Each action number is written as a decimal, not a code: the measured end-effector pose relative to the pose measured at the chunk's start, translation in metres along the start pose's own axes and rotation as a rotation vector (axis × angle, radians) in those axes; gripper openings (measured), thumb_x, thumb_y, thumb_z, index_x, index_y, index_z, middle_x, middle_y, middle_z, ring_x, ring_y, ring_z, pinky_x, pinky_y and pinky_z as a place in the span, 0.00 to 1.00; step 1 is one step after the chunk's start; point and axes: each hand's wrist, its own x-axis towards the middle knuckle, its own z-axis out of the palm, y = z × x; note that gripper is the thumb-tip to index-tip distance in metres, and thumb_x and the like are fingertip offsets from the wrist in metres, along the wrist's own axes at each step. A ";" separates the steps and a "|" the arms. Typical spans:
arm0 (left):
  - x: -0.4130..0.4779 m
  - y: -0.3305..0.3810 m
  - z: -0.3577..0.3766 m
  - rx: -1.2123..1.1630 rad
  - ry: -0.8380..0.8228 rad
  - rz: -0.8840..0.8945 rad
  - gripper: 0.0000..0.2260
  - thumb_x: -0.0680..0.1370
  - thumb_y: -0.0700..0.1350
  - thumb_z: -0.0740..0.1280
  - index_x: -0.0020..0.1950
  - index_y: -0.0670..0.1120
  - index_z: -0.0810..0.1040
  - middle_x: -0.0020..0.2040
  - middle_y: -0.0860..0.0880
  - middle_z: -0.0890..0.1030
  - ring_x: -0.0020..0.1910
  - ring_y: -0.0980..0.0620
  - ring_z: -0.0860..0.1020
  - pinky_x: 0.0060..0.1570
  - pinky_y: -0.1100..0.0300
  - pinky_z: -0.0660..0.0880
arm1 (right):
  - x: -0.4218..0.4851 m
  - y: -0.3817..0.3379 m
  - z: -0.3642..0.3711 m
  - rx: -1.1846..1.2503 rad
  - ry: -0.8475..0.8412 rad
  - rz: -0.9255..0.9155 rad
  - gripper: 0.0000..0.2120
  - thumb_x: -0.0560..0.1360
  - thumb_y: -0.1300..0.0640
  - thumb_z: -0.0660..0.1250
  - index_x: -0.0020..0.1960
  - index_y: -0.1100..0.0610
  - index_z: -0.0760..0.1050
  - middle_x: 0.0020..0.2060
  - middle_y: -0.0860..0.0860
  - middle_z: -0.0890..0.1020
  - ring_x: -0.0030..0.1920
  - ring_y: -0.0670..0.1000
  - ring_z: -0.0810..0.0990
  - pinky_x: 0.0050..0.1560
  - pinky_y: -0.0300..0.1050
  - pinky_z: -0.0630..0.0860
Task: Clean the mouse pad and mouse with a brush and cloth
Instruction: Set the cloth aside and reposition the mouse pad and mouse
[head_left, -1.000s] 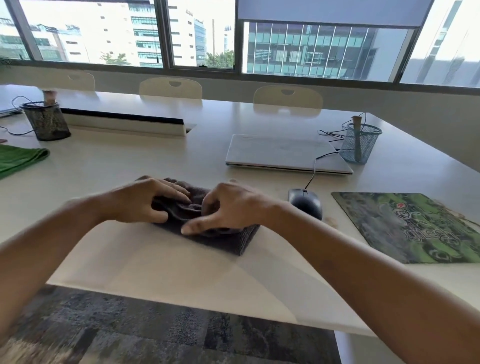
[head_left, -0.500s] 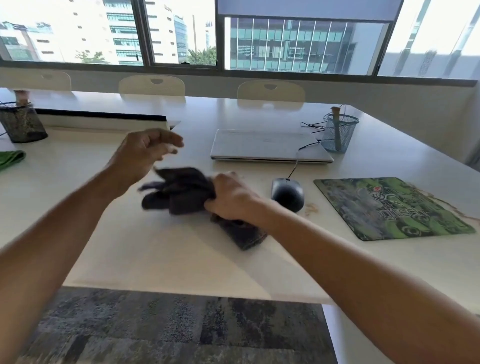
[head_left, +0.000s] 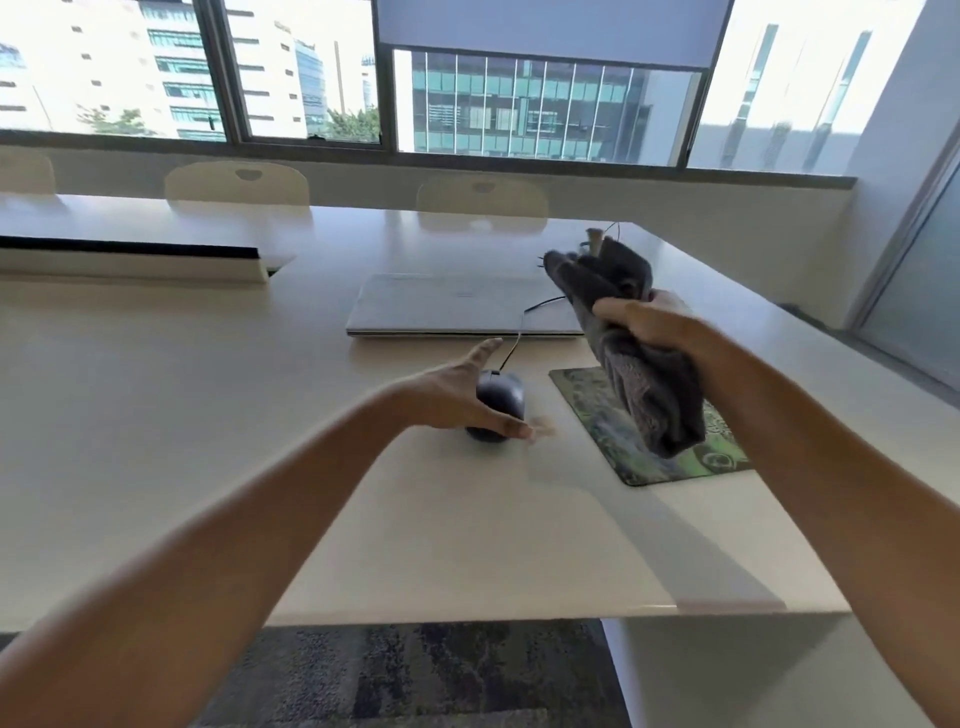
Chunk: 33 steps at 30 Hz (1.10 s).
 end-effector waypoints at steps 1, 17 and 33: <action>0.005 0.004 0.005 0.050 0.028 -0.046 0.53 0.61 0.66 0.72 0.76 0.54 0.45 0.74 0.47 0.63 0.70 0.46 0.65 0.62 0.60 0.62 | 0.002 0.005 0.000 -0.078 -0.003 0.007 0.11 0.68 0.51 0.71 0.41 0.58 0.76 0.31 0.52 0.78 0.27 0.48 0.75 0.26 0.29 0.68; 0.017 -0.006 -0.053 0.012 0.492 -0.319 0.37 0.64 0.55 0.74 0.66 0.43 0.62 0.59 0.40 0.69 0.52 0.43 0.69 0.48 0.55 0.69 | 0.006 0.008 0.048 -0.802 -0.236 -0.336 0.20 0.73 0.63 0.60 0.64 0.55 0.72 0.60 0.59 0.77 0.58 0.58 0.75 0.57 0.45 0.73; 0.021 -0.023 -0.065 -0.201 0.577 -0.282 0.36 0.65 0.51 0.75 0.68 0.46 0.62 0.63 0.41 0.70 0.60 0.44 0.69 0.49 0.57 0.67 | 0.037 -0.017 0.103 -0.811 -0.402 -0.443 0.18 0.76 0.57 0.59 0.66 0.53 0.72 0.63 0.59 0.76 0.61 0.57 0.74 0.60 0.43 0.69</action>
